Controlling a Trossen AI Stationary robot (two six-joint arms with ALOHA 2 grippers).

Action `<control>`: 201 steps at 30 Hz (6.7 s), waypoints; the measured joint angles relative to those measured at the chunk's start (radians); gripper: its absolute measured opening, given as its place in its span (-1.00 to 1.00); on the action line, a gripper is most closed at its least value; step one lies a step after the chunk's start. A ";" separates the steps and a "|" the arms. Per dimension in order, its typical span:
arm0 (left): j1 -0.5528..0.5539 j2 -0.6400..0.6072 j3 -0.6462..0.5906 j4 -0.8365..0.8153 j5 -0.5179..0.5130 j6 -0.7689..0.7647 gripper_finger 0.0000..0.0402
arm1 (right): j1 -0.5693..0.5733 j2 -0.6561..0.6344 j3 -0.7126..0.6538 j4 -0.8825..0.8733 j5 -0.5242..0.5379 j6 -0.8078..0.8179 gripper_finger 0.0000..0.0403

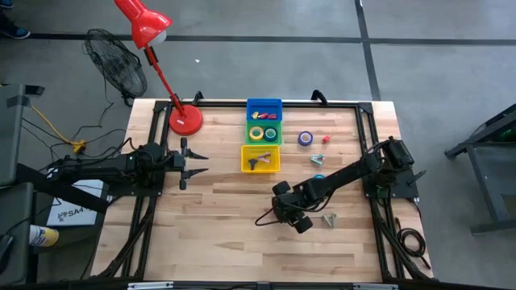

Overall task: Pick and place Stapler, Stapler remover, tape
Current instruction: Put the pink tape into the green bin, then put the blue tape into the green bin

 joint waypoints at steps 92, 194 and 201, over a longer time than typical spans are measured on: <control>0.000 0.000 -0.001 0.000 0.000 0.000 -0.14 | -0.712 0.414 0.917 -0.480 -0.082 0.315 -0.85; 0.000 0.000 -0.001 0.000 0.000 0.000 -0.14 | -0.743 0.342 0.933 -0.687 0.024 0.276 -0.11; 0.000 0.000 -0.001 0.000 0.000 0.000 -0.14 | -0.729 0.326 0.855 -0.546 0.029 0.233 -0.11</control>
